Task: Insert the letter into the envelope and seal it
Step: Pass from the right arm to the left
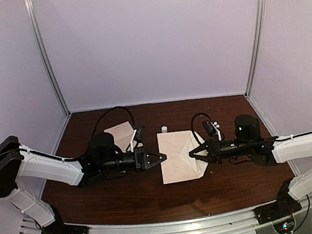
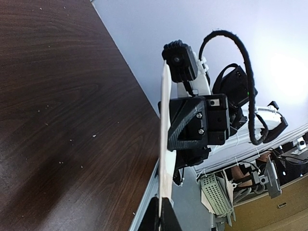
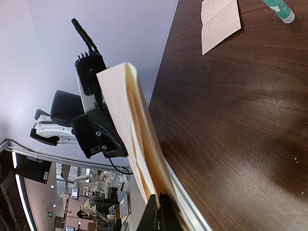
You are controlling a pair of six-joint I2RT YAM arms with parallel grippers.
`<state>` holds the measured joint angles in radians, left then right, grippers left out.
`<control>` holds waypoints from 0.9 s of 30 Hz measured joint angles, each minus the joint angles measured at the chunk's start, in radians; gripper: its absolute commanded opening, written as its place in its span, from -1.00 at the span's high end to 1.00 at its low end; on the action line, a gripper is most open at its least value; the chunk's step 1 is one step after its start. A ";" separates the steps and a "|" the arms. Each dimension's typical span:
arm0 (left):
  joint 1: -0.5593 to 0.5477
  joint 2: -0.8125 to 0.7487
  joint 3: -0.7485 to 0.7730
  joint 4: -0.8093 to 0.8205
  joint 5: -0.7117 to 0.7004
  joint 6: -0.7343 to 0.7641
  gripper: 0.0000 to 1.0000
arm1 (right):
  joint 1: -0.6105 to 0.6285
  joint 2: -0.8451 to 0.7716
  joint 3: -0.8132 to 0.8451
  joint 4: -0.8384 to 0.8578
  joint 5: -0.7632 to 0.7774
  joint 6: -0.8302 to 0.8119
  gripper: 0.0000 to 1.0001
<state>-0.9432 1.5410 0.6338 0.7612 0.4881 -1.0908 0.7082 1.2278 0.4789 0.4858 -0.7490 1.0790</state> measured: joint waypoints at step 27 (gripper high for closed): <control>0.024 0.010 0.003 0.032 0.051 -0.010 0.95 | -0.032 0.023 0.058 0.009 0.025 -0.018 1.00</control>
<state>-0.9195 1.5509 0.6369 0.7929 0.5392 -1.1011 0.6765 1.2503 0.5365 0.4946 -0.7242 1.0607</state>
